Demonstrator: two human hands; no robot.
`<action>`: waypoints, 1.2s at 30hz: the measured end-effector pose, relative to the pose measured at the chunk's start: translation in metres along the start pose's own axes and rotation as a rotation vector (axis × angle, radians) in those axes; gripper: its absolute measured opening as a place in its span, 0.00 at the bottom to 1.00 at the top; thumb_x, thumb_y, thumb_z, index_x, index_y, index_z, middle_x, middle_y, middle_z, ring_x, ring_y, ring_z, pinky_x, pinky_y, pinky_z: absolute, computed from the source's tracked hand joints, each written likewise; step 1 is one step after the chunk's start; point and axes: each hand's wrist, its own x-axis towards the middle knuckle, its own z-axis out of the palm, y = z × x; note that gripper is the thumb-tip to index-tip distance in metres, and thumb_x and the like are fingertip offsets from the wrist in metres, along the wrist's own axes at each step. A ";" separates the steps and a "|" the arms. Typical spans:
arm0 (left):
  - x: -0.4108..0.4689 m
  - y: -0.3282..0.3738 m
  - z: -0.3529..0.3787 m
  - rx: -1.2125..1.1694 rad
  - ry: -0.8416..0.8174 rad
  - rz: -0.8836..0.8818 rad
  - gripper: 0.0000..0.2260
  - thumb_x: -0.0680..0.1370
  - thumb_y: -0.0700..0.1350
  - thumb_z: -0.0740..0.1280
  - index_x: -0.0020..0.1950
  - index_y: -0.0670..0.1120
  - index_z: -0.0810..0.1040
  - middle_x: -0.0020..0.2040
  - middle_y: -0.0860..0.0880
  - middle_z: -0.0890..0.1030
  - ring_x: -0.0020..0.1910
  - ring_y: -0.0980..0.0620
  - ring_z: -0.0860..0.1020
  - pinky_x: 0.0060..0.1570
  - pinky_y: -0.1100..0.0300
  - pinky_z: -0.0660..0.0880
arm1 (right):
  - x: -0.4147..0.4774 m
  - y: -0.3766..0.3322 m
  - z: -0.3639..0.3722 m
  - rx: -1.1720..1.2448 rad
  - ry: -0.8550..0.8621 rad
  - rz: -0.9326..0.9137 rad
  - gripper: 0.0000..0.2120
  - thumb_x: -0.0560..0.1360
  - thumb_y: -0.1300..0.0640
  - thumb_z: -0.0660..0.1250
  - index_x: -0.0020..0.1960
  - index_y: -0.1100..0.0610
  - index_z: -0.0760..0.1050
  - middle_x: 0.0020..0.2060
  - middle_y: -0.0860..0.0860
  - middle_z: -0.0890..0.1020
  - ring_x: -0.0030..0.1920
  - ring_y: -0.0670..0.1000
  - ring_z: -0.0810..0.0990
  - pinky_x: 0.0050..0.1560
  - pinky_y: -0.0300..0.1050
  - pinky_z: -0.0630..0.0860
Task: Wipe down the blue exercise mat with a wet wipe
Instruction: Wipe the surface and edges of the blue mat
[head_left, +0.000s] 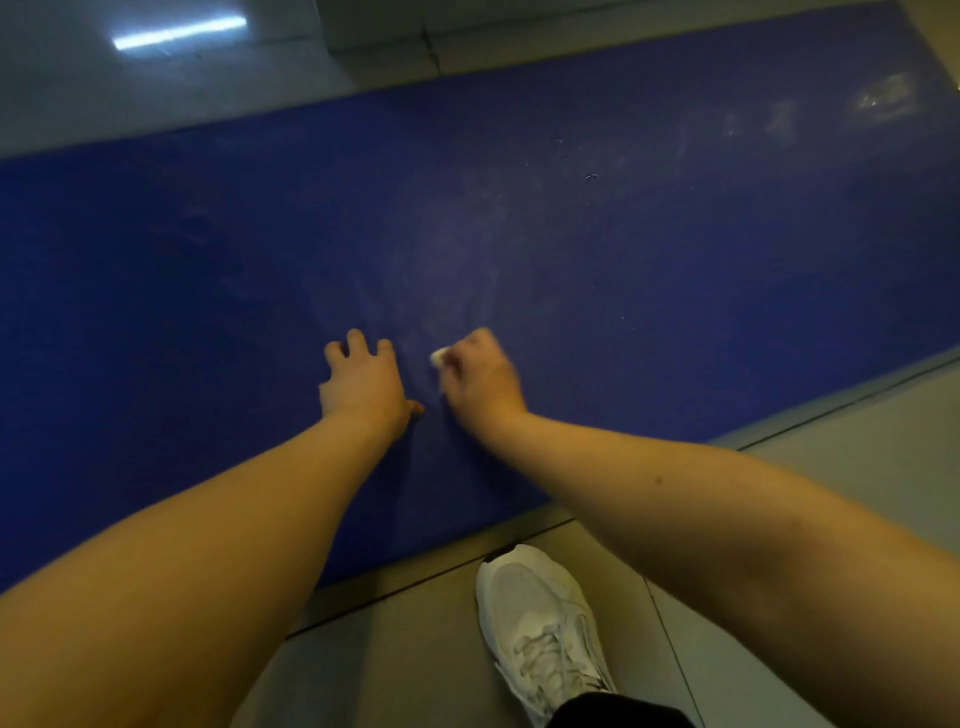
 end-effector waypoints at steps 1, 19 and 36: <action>0.001 0.000 -0.001 0.011 0.008 -0.003 0.44 0.72 0.62 0.74 0.80 0.49 0.56 0.79 0.44 0.51 0.77 0.37 0.52 0.56 0.44 0.77 | -0.006 -0.009 0.007 -0.005 -0.077 -0.099 0.08 0.80 0.60 0.67 0.47 0.65 0.80 0.48 0.61 0.76 0.44 0.59 0.76 0.44 0.50 0.72; 0.026 -0.007 -0.031 -0.014 0.087 -0.024 0.25 0.78 0.56 0.70 0.70 0.46 0.68 0.75 0.45 0.59 0.73 0.42 0.59 0.53 0.50 0.78 | 0.067 0.028 -0.026 0.007 0.247 0.117 0.12 0.81 0.56 0.65 0.42 0.61 0.79 0.45 0.57 0.74 0.42 0.49 0.71 0.49 0.46 0.72; 0.080 -0.009 -0.054 -0.126 0.105 -0.058 0.38 0.73 0.61 0.74 0.76 0.47 0.61 0.79 0.44 0.53 0.78 0.40 0.50 0.68 0.37 0.69 | 0.131 0.040 -0.069 -0.212 0.322 0.215 0.12 0.80 0.52 0.67 0.43 0.57 0.68 0.41 0.54 0.72 0.35 0.48 0.68 0.34 0.40 0.68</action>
